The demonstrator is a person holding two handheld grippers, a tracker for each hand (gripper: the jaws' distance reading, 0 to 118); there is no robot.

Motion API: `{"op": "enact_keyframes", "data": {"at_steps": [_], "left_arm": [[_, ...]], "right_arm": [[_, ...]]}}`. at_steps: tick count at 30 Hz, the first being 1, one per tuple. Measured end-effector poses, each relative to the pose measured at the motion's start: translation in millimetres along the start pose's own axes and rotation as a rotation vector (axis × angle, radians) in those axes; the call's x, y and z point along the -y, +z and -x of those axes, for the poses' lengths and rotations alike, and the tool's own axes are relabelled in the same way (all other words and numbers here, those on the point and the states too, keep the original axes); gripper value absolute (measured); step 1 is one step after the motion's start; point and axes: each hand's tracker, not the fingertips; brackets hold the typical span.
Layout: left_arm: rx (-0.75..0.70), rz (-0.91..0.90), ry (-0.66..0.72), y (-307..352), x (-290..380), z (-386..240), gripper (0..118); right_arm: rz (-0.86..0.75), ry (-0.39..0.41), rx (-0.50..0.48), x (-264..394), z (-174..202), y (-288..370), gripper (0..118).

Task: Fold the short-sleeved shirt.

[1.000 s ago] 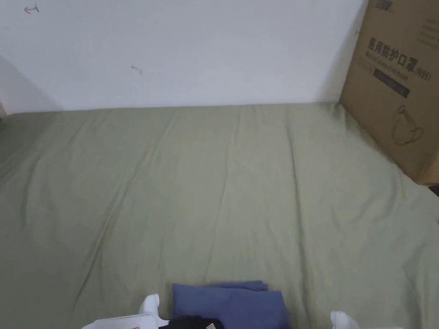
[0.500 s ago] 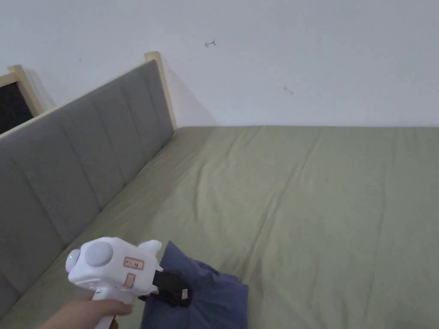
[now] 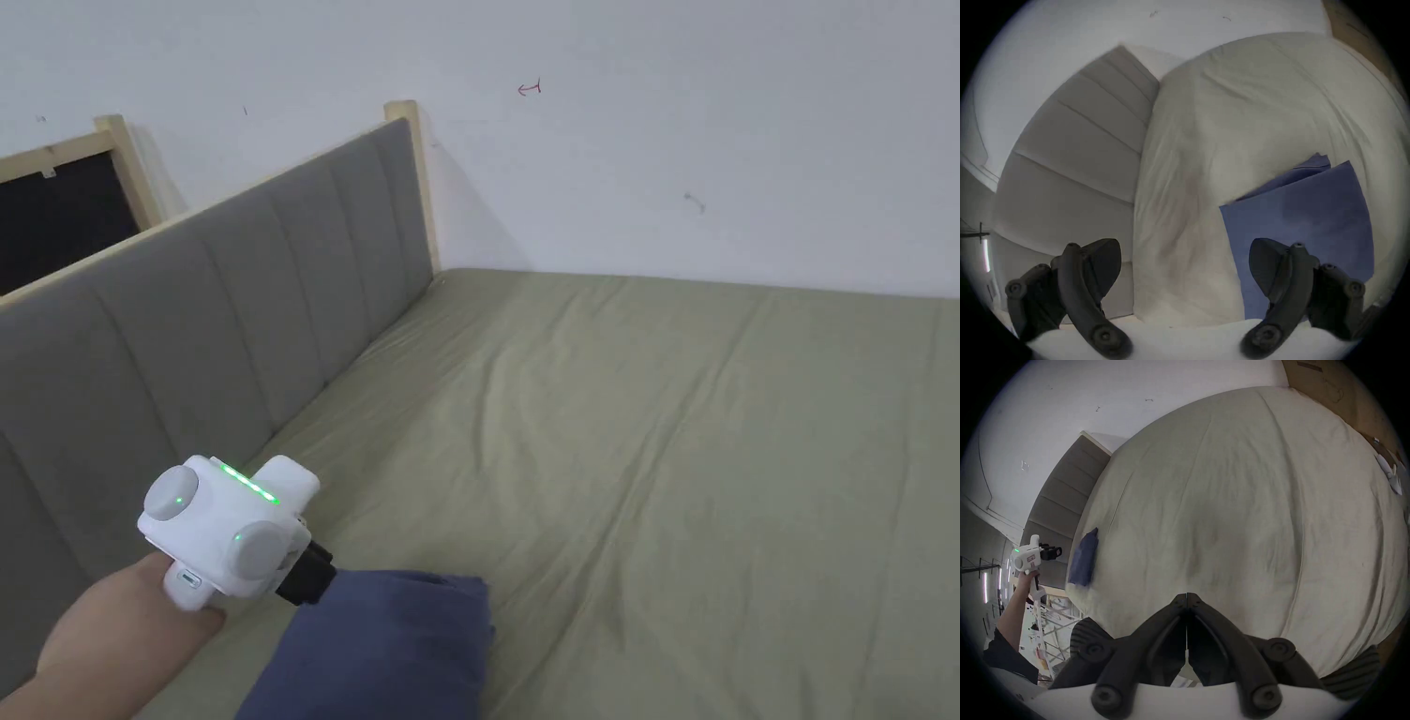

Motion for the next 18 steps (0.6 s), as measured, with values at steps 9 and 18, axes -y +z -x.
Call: {"op": "enact_keyframes", "data": {"at_steps": [9, 18], "left_arm": [[0.676, 0.183, 0.303, 6.4, 1.6, -129.1, 4], [0.662, -0.424, 0.323, 131.9, -97.0, -275.4, 1]], "right_arm": [[-0.04, -0.02, 0.008, -5.9, -14.0, 21.4, 0], [-0.384, 0.019, 0.142, -70.8, -28.7, 66.7, 0]]}}
